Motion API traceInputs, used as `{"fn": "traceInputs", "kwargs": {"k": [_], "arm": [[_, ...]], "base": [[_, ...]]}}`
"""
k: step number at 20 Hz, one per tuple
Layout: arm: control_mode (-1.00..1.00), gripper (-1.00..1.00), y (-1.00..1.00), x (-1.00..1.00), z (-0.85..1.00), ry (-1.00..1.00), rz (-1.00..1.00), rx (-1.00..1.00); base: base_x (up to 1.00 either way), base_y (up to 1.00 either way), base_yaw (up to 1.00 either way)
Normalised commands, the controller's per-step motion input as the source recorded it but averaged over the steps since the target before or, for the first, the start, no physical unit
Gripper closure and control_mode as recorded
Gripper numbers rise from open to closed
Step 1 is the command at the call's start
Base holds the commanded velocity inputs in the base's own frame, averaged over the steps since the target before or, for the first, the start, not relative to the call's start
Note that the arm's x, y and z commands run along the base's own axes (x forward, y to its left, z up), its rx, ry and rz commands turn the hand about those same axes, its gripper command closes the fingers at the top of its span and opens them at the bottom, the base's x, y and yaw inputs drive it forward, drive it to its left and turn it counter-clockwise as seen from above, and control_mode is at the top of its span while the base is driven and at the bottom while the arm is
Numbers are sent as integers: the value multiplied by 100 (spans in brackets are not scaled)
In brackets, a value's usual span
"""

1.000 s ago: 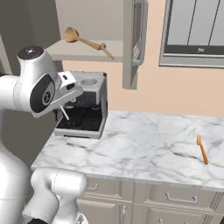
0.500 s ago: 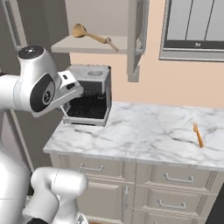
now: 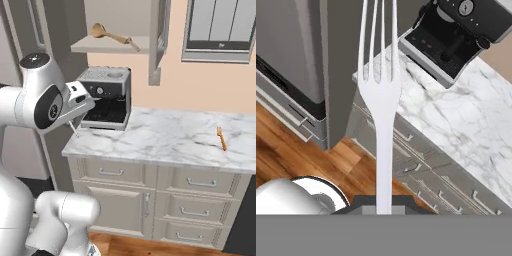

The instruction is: Organize the utensils by type. Pick up the wooden spoons from the counter and place them in the open cabinet. Then pick up the metallic utensils from the counter and place them in the open drawer.

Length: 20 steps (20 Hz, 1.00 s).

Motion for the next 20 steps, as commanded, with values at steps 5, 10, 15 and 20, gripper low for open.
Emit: {"fn": "traceInputs", "kwargs": {"k": [5,10,15,20], "arm": [[100,100,0,0,0,0,0,0],[100,100,0,0,0,0,0,0],[100,100,0,0,0,0,0,0],[100,100,0,0,0,0,0,0]], "base": [[-65,0,0],[-67,0,0],[-57,0,0],[-38,0,0]]}}
